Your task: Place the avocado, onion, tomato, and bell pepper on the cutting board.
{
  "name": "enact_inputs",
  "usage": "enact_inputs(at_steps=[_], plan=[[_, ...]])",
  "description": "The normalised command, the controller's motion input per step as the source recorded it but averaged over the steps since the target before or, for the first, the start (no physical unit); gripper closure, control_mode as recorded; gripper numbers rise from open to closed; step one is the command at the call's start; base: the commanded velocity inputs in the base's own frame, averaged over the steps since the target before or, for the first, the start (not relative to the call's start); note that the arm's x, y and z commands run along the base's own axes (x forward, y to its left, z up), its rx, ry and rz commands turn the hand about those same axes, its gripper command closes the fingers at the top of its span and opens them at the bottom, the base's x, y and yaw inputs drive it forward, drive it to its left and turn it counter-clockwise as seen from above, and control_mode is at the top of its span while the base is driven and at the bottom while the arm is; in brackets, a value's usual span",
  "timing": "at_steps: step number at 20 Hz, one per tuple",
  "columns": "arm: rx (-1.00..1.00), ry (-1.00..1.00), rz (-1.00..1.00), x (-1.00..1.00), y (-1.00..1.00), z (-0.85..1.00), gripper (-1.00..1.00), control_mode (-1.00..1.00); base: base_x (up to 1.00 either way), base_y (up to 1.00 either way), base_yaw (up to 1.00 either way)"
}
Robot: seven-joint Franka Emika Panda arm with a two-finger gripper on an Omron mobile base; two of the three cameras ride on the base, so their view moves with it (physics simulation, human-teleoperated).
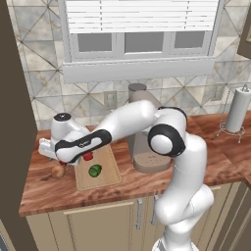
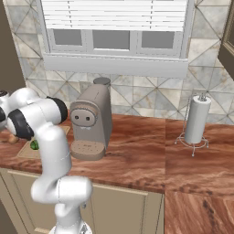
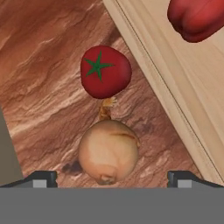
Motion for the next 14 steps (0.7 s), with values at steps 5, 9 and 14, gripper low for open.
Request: enact_inputs(at_steps=[5, 9, 14], plan=[[0.00, 0.00, 0.00, 0.00, 0.00, -0.15, -1.00, -1.00, 0.00, 0.00, 0.00], [0.00, 0.00, 0.00, 0.00, 0.00, -0.08, -1.00, -1.00, 0.00, 0.00, 0.00], [0.00, 0.00, 0.00, 0.00, 0.00, -0.09, -1.00, -1.00, 0.00, 0.00, 0.00]])
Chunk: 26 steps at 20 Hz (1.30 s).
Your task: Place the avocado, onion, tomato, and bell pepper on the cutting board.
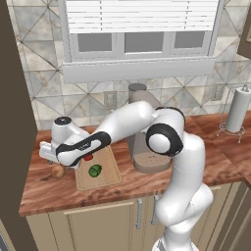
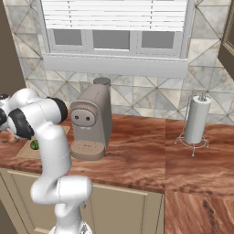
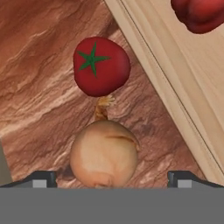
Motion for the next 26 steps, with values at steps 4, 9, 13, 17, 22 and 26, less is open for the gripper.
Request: enact_inputs(at_steps=[4, 9, 13, 17, 22, 26], plan=[[0.00, 0.01, 0.00, 0.00, 0.00, -0.15, -1.00, -1.00, 0.00, 0.00, 0.00], [0.00, 0.01, 0.00, 0.01, 0.00, -0.16, -1.00, -1.00, 0.00, 0.00, 0.00], [0.00, 0.00, 0.00, 0.08, 0.01, -0.11, -1.00, -1.00, 0.00, 0.00, 0.00], [0.00, 0.00, 0.00, 0.15, 0.07, -0.09, -1.00, -1.00, 0.00, 0.00, 0.00], [-0.03, 0.00, 0.00, 0.11, 0.19, -0.08, -1.00, -1.00, 0.00, 0.00, 0.00], [-0.05, 0.00, 0.00, 0.09, 0.40, -0.10, -1.00, -1.00, 0.00, 0.00, 0.00]])
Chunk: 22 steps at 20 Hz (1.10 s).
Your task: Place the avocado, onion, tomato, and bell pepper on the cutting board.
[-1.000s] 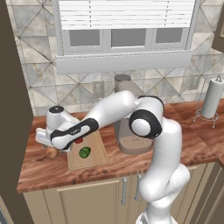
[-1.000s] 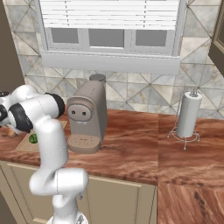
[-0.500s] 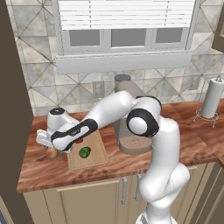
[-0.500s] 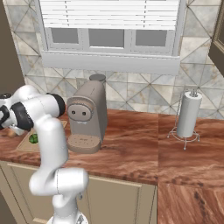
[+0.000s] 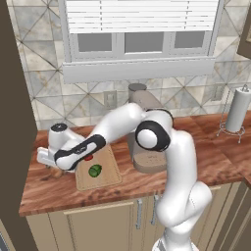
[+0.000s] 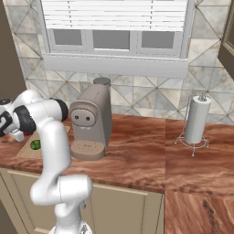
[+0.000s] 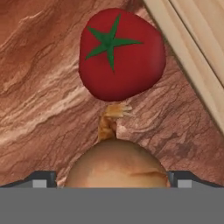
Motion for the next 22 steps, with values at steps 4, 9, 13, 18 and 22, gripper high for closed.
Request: enact_inputs(at_steps=[4, 9, 13, 18, 22], plan=[[-0.03, 0.00, 0.00, 0.10, 0.27, -0.19, -1.00, -1.00, 0.00, 0.00, 0.00], [-0.02, 0.01, 0.00, 0.02, 0.01, -0.43, -1.00, -1.00, 0.00, 0.00, 0.00], [-0.02, 0.04, 0.00, 0.00, 0.00, -0.42, 1.00, -1.00, 0.00, 0.00, 0.00], [0.00, 0.00, 0.00, -0.14, -0.01, -0.15, 1.00, -1.00, 0.00, 0.00, 0.00], [0.00, -0.06, 0.00, -0.45, -0.13, 0.05, 1.00, -1.00, 0.00, 0.00, 0.00]])
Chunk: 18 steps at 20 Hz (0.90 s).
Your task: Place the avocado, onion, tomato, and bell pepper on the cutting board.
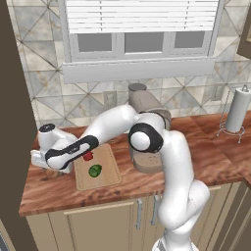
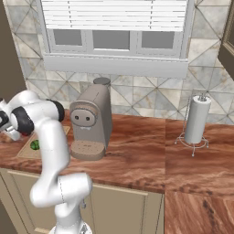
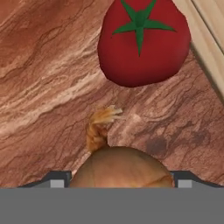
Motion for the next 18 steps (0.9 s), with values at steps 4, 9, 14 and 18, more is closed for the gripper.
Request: enact_inputs(at_steps=[4, 9, 14, 18], plan=[[0.00, -0.14, 0.00, -0.49, -0.21, 0.31, 1.00, -1.00, 0.00, 0.00, 0.00], [0.00, -0.17, 0.00, -0.38, -0.25, 0.53, 1.00, -1.00, 0.00, 0.00, 0.00], [0.02, -0.14, 0.00, -0.24, -0.30, 0.67, 1.00, -1.00, 0.00, 0.00, 0.00], [0.04, -0.09, 0.00, -0.13, -0.37, 0.69, 1.00, -1.00, 0.00, 0.00, 0.00]])
